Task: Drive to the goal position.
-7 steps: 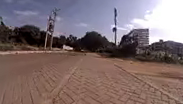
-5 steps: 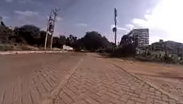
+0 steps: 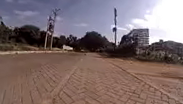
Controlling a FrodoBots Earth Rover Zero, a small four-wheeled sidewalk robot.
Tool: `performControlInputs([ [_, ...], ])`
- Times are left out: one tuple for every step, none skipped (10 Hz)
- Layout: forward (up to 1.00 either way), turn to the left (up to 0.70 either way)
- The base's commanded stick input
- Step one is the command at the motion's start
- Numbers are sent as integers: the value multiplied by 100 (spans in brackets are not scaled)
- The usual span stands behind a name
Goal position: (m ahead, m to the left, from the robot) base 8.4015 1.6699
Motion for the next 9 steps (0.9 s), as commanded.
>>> performControlInputs([
  [69, 0],
  [69, 0],
  [69, 0],
  [70, 0],
  [70, 0],
  [70, 0],
  [70, 0],
  [70, 0],
  [70, 0],
])
